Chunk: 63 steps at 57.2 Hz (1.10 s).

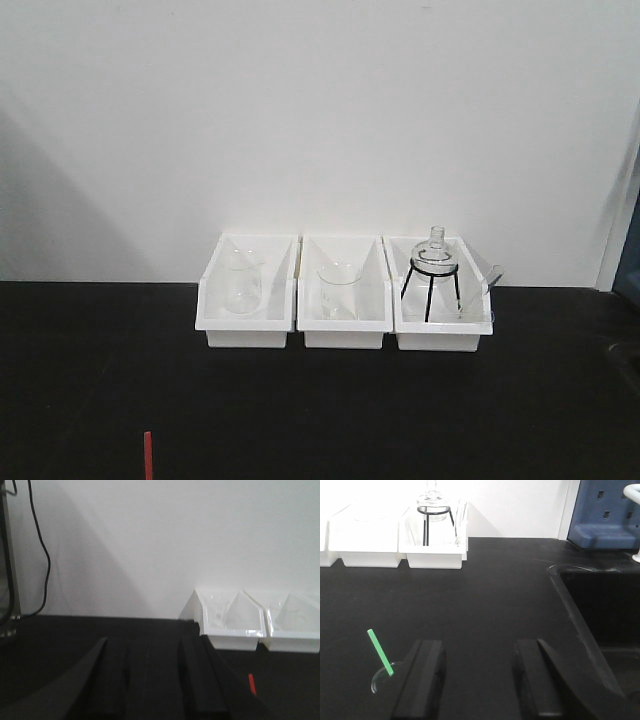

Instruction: Sort red and green spoons into left cabinet

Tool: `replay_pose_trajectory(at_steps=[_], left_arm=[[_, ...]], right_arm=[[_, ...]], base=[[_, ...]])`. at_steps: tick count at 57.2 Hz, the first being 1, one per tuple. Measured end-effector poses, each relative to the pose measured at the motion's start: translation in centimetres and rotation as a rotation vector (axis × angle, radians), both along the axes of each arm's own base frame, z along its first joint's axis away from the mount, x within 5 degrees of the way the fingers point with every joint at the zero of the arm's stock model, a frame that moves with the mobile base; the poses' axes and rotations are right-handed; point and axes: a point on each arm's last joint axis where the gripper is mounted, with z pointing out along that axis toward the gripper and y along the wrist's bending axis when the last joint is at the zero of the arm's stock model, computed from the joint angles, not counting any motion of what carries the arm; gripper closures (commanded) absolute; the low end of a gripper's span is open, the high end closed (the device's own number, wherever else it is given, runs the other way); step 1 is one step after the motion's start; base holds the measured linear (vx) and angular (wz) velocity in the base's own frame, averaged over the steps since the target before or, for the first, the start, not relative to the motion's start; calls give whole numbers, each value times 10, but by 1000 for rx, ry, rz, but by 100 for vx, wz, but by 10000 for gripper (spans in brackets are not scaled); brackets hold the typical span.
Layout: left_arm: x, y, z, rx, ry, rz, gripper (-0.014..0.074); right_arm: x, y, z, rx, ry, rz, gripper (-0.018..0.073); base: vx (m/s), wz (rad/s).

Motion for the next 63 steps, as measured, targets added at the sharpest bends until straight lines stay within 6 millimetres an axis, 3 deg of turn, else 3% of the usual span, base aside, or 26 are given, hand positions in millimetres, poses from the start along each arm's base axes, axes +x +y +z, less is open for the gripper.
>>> replay_pose_trajectory(at_steps=[12,26,37,45,63], left_arm=[[6,-1,-6,-66,79,-7,54],[32,0,-6,-104,176,0,45],[65,-2,8,-72,184,-11,45],[94,-15,10,-47,233,-87,45],[156,-52,-8,-27,322,-215,45]], right_arm=[[0,0,0,0,-4,0,132],[0,0,0,0,-4,0,132],[0,0,0,0,-4,0,132],[0,0,0,0,-3,0,132],[-1,0,-3,0,31,-4,132]], base=[[0,0],[0,0],[0,0],[0,0],[0,0]])
